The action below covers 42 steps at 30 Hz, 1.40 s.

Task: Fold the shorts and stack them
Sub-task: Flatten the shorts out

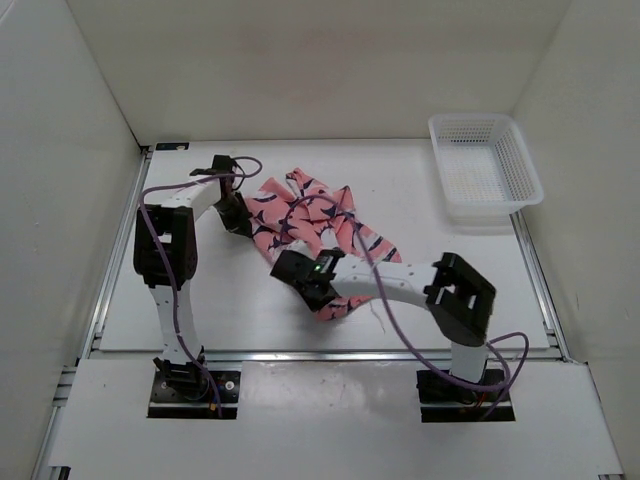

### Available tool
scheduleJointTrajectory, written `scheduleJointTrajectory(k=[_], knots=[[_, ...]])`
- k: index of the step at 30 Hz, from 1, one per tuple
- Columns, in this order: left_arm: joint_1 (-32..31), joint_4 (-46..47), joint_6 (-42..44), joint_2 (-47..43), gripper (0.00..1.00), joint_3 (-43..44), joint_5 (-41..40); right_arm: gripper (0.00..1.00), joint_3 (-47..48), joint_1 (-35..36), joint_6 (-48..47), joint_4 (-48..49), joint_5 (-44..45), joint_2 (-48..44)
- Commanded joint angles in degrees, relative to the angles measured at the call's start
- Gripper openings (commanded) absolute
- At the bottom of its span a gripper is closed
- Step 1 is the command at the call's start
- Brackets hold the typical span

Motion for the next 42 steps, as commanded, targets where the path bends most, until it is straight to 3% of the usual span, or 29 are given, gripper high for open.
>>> scheduleJointTrajectory(k=[1, 3, 6, 10, 11, 14, 18, 20, 21, 22, 23, 26, 28, 31, 32, 34, 35, 37, 38, 39, 42], knots=[[-0.2, -0.1, 1.2, -5.9, 0.10, 4.3, -0.6, 0.00, -2.5, -3.0, -0.9, -3.1, 10.1, -11.8], [-0.2, -0.7, 0.5, -6.5, 0.10, 6.5, -0.6, 0.00, -2.5, -7.5, -5.3, -3.7, 12.6, -14.5], [0.3, -3.2, -1.5, -5.8, 0.10, 17.7, 1.9, 0.00, 3.9, -17.3, -11.4, -0.9, 13.8, -15.9], [0.3, -8.3, -3.8, -8.9, 0.10, 29.7, -1.9, 0.00, 20.0, -28.2, -19.5, 0.1, 13.8, -15.9], [0.3, -8.3, -4.6, -10.3, 0.10, 30.8, -1.9, 0.00, 24.4, -29.1, -21.3, 0.6, 12.5, -15.9], [1.0, -8.3, -5.4, -16.5, 0.10, 31.5, -1.9, 0.00, 25.5, -29.7, -28.3, 3.3, 7.9, -18.4], [-0.3, -8.3, -6.2, -27.2, 0.10, 17.9, -2.4, 0.00, 14.3, -28.3, -27.6, 5.1, 7.3, -25.4], [-3.0, -5.7, -7.6, -35.5, 0.10, 3.0, -2.4, 0.00, -0.4, -24.9, -25.1, 6.8, 8.4, -29.8], [-3.9, -4.6, -8.2, -38.2, 0.10, -2.1, -2.4, 0.08, -4.9, -23.8, -23.4, 6.8, 8.4, -33.9], [-5.8, -3.7, -9.5, -40.4, 0.10, -6.7, -2.4, 0.45, -8.9, -22.1, -19.7, 6.8, 9.4, -35.7], [-6.7, -3.1, -10.1, -43.1, 0.10, -13.3, -3.0, 0.62, -15.3, -21.4, -17.4, 5.7, 12.1, -38.6], [-8.3, -3.1, -9.3, -41.5, 0.14, -16.9, -3.5, 0.98, -21.0, -21.4, -7.3, 0.1, 17.6, -44.8], [-8.9, -3.1, -7.7, -38.2, 0.22, -15.1, -3.5, 0.97, -22.8, -23.1, -4.1, -1.0, 18.6, -48.0], [-10.6, -3.1, -5.3, -29.8, 0.33, -7.6, -5.5, 0.79, -21.7, -27.6, -2.6, -1.0, 12.4, -51.9], [-11.3, -3.1, -4.6, -27.2, 0.44, -5.2, -6.1, 0.62, -21.2, -29.2, -0.6, -1.0, 6.0, -51.9], [-11.9, -3.7, -3.1, -19.4, 0.54, 2.7, -6.6, 0.47, -21.2, -33.5, 1.6, -1.6, -2.2, -50.6], [-11.9, -6.2, -3.1, -16.8, 0.61, 5.5, -7.5, 0.30, -21.2, -34.5, 4.9, -1.6, -5.5, -50.6], [-13.5, -8.8, -2.5, -9.3, 0.75, 13.4, -11.3, 0.27, -23.0, -37.2, 8.7, -1.6, -15.0, -49.3], [-13.5, -10.5, -2.5, -7.0, 0.79, 15.7, -12.5, 0.30, -24.2, -38.0, 12.2, -0.9, -18.3, -49.3], [-14.2, -13.0, -3.0, -3.4, 0.91, 19.0, -14.2, 0.55, -26.8, -39.6, 14.0, -0.4, -21.3, -49.3], [-14.9, -13.7, -4.1, -1.5, 1.00, 19.8, -14.8, 0.93, -31.7, -41.5, 20.3, 2.8, -30.5, -49.9]])
